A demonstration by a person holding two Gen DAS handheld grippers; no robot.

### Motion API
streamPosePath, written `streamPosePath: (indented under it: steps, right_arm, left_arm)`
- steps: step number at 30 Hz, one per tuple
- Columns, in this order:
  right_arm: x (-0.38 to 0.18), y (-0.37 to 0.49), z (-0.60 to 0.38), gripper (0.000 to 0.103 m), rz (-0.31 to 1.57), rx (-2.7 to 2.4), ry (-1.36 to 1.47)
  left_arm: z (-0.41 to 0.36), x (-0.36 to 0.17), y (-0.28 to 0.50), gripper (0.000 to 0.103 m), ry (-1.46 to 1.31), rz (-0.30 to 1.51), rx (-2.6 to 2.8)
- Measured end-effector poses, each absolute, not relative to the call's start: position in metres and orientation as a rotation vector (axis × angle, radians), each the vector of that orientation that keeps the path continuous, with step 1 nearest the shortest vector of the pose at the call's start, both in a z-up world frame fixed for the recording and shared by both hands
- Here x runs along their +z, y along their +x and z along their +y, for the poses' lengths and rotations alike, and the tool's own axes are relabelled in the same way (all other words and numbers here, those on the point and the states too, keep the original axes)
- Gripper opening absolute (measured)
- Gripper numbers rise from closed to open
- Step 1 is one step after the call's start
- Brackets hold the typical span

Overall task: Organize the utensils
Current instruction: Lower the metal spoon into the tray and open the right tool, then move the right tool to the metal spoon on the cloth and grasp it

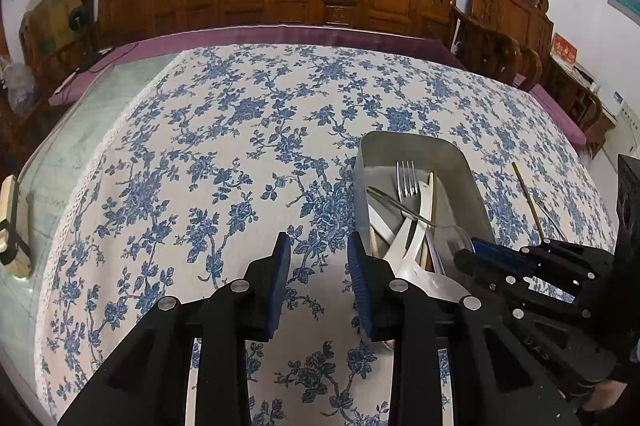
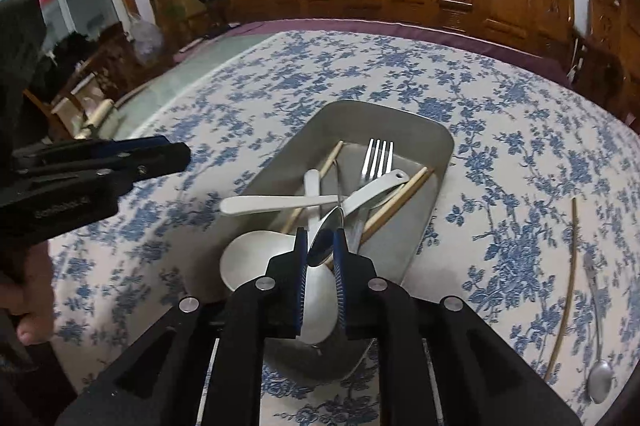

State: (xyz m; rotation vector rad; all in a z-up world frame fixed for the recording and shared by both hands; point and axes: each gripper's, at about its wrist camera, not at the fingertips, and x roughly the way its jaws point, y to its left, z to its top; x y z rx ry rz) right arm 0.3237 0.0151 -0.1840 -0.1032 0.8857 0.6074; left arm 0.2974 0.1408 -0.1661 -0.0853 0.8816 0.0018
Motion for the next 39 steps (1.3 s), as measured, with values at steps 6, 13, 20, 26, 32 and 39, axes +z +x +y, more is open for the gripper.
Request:
streamPosePath:
  steps: [6, 13, 20, 26, 32, 39]
  right_arm:
    - [-0.179, 0.32, 0.014, 0.022, 0.885, 0.66, -0.082]
    - [-0.172, 0.316, -0.006, 0.025, 0.861, 0.634, -0.088]
    - [-0.158, 0.308, -0.069, 0.025, 0.815, 0.56, -0.087]
    - [-0.154, 0.307, -0.138, 0.032, 0.789, 0.443, -0.115]
    - [-0.162, 0.312, -0.198, 0.04, 0.806, 0.352, -0.124]
    - [-0.176, 0.326, -0.255, 0.044, 0.844, 0.278, -0.067]
  left_arm:
    - [0.139, -0.165, 0.297, 0.028, -0.082, 0.879, -0.001]
    - [0.131, -0.164, 0.296, 0.028, -0.073, 0.875, -0.019]
    - [0.109, -0.161, 0.29, 0.034, -0.042, 0.862, -0.058]
    - [0.081, -0.161, 0.283, 0.043, 0.013, 0.856, -0.099]
    - [0.052, -0.158, 0.274, 0.055, 0.066, 0.842, -0.145]
    - [0.021, -0.15, 0.262, 0.072, 0.104, 0.815, -0.181]
